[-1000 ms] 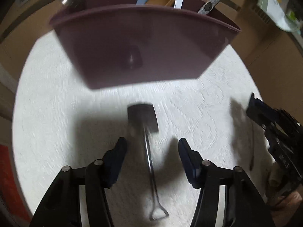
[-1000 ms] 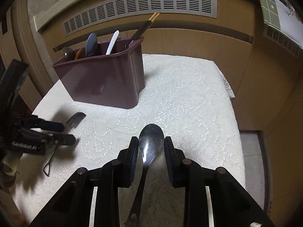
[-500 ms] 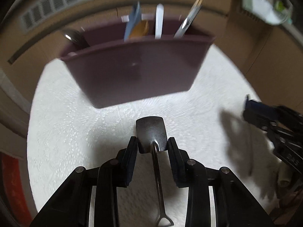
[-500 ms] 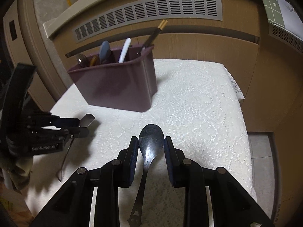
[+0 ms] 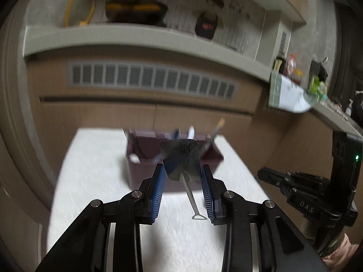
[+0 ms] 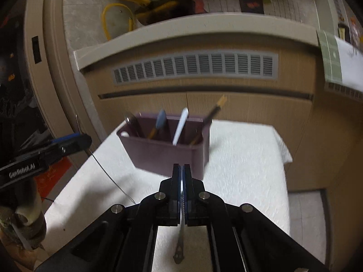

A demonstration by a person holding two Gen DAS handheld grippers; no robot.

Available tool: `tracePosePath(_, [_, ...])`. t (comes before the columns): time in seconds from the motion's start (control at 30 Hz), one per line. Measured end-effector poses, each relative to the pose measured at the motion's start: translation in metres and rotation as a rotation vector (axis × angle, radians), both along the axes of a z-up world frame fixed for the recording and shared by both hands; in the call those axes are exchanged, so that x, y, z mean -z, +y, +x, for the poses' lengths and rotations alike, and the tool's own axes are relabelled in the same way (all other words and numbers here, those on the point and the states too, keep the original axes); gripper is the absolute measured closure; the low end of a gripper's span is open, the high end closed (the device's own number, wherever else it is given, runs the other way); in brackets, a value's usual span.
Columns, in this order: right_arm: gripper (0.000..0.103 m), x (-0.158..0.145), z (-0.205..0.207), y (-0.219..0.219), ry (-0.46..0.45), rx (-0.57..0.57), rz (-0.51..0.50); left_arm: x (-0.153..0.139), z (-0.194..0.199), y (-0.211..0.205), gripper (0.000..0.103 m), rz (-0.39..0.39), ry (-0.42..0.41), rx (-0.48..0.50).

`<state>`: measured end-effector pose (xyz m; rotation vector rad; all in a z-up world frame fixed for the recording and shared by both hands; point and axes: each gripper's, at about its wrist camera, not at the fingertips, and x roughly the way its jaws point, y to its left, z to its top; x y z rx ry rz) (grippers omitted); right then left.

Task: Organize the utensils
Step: 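Lift the shovel spoon with the left tool while the right lifts the metal spoon, then drop the shovel spoon into the caddy with the left tool while the right drops the metal spoon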

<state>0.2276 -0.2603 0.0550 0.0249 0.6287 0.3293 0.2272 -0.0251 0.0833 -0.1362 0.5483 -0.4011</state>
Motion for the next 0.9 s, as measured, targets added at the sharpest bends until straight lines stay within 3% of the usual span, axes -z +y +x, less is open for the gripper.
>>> tracePosePath(0.13, [0.099, 0.016, 0.013, 0.006, 0.063, -0.012, -0.111, -0.001, 0.006, 0.012, 0.07, 0.002, -0.012, -0.024])
tracePosePath(0.17, [0.09, 0.03, 0.018, 0.006, 0.098, 0.001, -0.132, 0.002, 0.007, 0.012, 0.07, 0.003, -0.007, -0.026])
tracePosePath(0.27, [0.044, 0.067, 0.041, 0.004, 0.202, 0.082, -0.12, 0.012, 0.007, 0.017, 0.07, 0.002, 0.008, -0.028])
tracePosePath(0.3, [0.042, 0.078, 0.048, 0.002, 0.229, 0.12, -0.113, 0.015, 0.008, 0.019, 0.07, 0.0, 0.018, -0.027])
tracePosePath(0.4, [0.044, 0.112, 0.072, 0.001, 0.346, 0.234, -0.128, 0.025, 0.009, 0.022, 0.07, -0.009, 0.046, -0.028])
tracePosePath(0.47, [0.047, 0.128, 0.08, 0.003, 0.4, 0.251, -0.116, 0.032, 0.009, 0.024, 0.07, -0.01, 0.057, -0.031])
tracePosePath(0.53, [0.055, 0.13, 0.079, 0.016, 0.341, 0.259, -0.197, 0.038, 0.011, 0.026, 0.07, -0.015, 0.071, -0.029])
tracePosePath(0.57, [0.072, 0.129, 0.077, 0.021, 0.33, 0.237, -0.211, 0.041, 0.011, 0.026, 0.07, -0.017, 0.075, -0.03])
tracePosePath(0.6, [0.077, 0.128, 0.075, 0.027, 0.319, 0.218, -0.232, 0.042, 0.012, 0.026, 0.07, -0.017, 0.08, -0.029])
tracePosePath(0.7, [0.077, 0.118, 0.064, 0.034, 0.268, 0.169, -0.24, 0.045, 0.012, 0.026, 0.07, -0.014, 0.085, -0.032])
tracePosePath(0.9, [0.077, 0.071, 0.03, 0.02, 0.132, 0.135, -0.135, 0.044, 0.007, 0.022, 0.07, -0.008, 0.084, -0.03])
